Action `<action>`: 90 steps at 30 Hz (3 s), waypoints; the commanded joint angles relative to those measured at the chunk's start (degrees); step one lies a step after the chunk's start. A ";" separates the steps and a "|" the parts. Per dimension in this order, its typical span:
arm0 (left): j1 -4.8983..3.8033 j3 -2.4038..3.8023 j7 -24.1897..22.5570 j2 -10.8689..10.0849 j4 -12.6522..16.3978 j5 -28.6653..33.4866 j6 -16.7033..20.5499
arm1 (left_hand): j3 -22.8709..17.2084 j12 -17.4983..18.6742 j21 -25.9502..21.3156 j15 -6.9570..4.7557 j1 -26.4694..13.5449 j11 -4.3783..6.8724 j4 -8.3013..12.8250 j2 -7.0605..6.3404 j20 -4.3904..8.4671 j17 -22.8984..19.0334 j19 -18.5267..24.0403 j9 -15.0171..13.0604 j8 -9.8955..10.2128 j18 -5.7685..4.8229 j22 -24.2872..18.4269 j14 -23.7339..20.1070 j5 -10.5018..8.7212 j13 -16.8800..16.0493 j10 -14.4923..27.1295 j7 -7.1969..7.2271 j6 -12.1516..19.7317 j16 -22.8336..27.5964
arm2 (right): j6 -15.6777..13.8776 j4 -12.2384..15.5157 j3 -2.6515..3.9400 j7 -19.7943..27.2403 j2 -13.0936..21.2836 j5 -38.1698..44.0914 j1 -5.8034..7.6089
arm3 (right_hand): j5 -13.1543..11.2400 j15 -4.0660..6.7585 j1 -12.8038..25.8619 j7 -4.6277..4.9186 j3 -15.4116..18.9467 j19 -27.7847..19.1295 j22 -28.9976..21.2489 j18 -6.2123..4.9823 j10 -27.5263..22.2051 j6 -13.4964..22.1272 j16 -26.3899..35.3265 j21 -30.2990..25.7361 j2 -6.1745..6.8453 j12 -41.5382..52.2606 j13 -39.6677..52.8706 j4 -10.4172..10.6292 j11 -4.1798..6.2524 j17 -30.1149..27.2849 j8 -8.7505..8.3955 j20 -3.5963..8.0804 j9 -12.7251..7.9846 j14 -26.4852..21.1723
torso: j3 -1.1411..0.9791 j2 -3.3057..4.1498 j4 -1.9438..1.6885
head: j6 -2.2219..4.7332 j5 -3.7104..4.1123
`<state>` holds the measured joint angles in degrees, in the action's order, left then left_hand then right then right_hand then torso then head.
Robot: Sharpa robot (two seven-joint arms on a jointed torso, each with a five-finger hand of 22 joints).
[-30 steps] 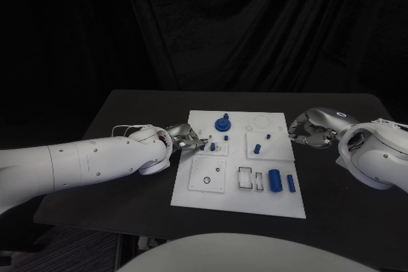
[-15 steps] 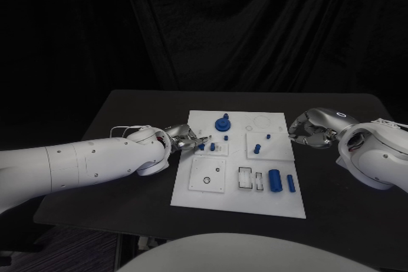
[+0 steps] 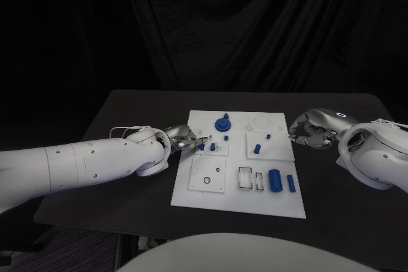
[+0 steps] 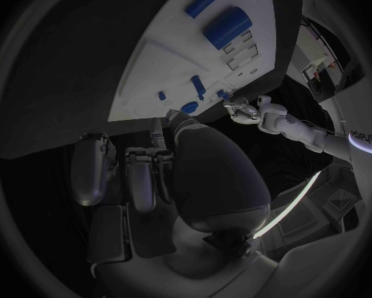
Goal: Assemble the parts on the task board
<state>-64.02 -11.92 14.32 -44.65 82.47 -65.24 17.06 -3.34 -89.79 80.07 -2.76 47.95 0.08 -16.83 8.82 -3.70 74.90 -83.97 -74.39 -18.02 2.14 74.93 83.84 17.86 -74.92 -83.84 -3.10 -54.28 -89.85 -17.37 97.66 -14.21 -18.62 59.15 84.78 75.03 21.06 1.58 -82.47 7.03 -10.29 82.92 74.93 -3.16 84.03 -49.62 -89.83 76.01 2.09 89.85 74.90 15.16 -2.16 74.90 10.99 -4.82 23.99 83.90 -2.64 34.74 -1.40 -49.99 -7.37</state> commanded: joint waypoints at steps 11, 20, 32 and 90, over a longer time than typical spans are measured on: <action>0.37 -0.16 -1.84 -0.23 0.44 0.23 -0.02 | 1.32 -0.21 -0.39 -0.26 0.43 0.49 -0.01 1.43 0.24 15.10 0.14 -1.21 -1.88 0.48 11.61 6.16 2.23 -15.08 -6.16 0.25 -1.11 -0.15 | 0.49 -0.06 0.03 -1.03 -0.04 0.17 -0.26 | 0.34 -0.17 -0.72 -0.09 -0.39 -0.28 10.48 -0.29 5.97 -0.33 -0.17 -0.33 -0.12 0.15 15.10 -0.10 -0.07 15.10 -0.26 -0.06 -0.09 6.10 | -0.02 -0.02 -0.01 | -0.01 -0.05; 0.39 -0.16 -2.30 -0.39 0.68 0.23 0.34 | 1.65 -0.21 -0.39 -0.38 0.75 0.65 -0.01 1.67 0.35 15.10 0.15 -1.66 -2.69 0.49 11.61 6.16 3.15 -15.08 -6.16 0.46 -1.48 -0.15 | 0.56 -0.10 0.03 -1.05 -0.03 0.17 -0.45 | 0.35 -0.16 -0.75 -0.09 -0.41 -0.29 10.47 -0.30 5.97 -0.32 -0.17 -0.36 -0.12 0.15 15.10 -0.12 -0.03 15.10 -0.26 -0.05 -0.10 6.10 | 0.01 -0.03 0.01 | -0.01 -0.11; 0.40 -0.16 -3.49 0.00 0.27 0.23 1.49 | 1.80 -0.21 -0.72 -0.44 1.15 0.68 0.00 1.90 0.42 15.10 0.37 -1.75 -2.81 0.56 11.51 6.16 3.53 -15.08 -6.16 0.43 -0.88 -0.15 | 0.52 -0.10 0.03 -1.05 0.03 0.17 -0.56 | 0.37 -0.12 -0.80 -0.10 -0.45 -0.31 10.46 -0.31 5.97 -0.26 -0.17 -0.40 -0.11 0.15 15.10 -0.16 0.05 15.10 -0.30 -0.04 -0.13 6.10 | 0.01 0.03 -0.02 | -0.01 -0.10; -4.71 -0.16 -47.21 3.53 -13.18 9.04 7.95 | -9.56 65.04 -72.59 10.41 32.91 -8.86 0.26 -6.87 -7.38 -50.49 62.89 41.83 14.06 4.99 -17.64 -66.75 2.55 40.47 65.54 -3.50 21.09 67.57 | -23.09 -4.95 0.07 22.13 -1.38 -19.98 -0.33 | 5.06 0.18 -1.27 -1.02 -2.15 -6.41 7.17 -2.48 -2.13 -3.40 6.42 -11.68 0.73 -6.33 8.04 1.27 0.47 9.07 3.19 0.27 1.34 2.50 | 0.01 -0.68 0.01 | -0.01 -0.55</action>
<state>-68.54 -12.14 -27.60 -42.05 70.84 -57.48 31.93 -13.41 -26.05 9.54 8.04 79.95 -9.41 -16.51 1.71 -11.01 26.94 -21.99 -35.38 -3.97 6.58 59.06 17.88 21.25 -37.39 -18.98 -7.37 -33.79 -24.81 -37.95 93.06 -14.18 -0.39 57.84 67.95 74.69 25.93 1.58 -83.62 6.11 -12.19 76.88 74.94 -4.49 82.38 -53.40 -83.62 64.55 2.80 83.70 74.91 16.43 -1.75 74.90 13.93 -4.51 25.27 83.90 -2.66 34.21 -1.27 -49.99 -8.01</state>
